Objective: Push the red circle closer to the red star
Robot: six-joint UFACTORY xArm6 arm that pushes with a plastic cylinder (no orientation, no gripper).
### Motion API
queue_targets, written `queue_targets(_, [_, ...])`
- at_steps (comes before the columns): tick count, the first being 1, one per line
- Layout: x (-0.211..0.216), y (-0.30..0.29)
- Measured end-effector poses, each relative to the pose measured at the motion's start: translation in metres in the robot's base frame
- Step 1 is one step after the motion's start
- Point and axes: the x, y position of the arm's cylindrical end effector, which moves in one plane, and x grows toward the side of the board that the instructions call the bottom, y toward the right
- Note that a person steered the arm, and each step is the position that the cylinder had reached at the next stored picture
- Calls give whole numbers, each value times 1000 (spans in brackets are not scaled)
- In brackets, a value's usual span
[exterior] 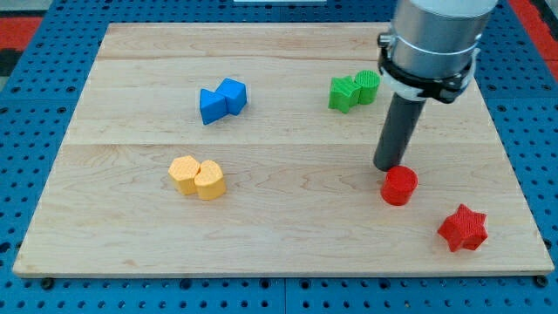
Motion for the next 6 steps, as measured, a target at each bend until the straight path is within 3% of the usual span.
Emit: queue_targets(6, [37,7])
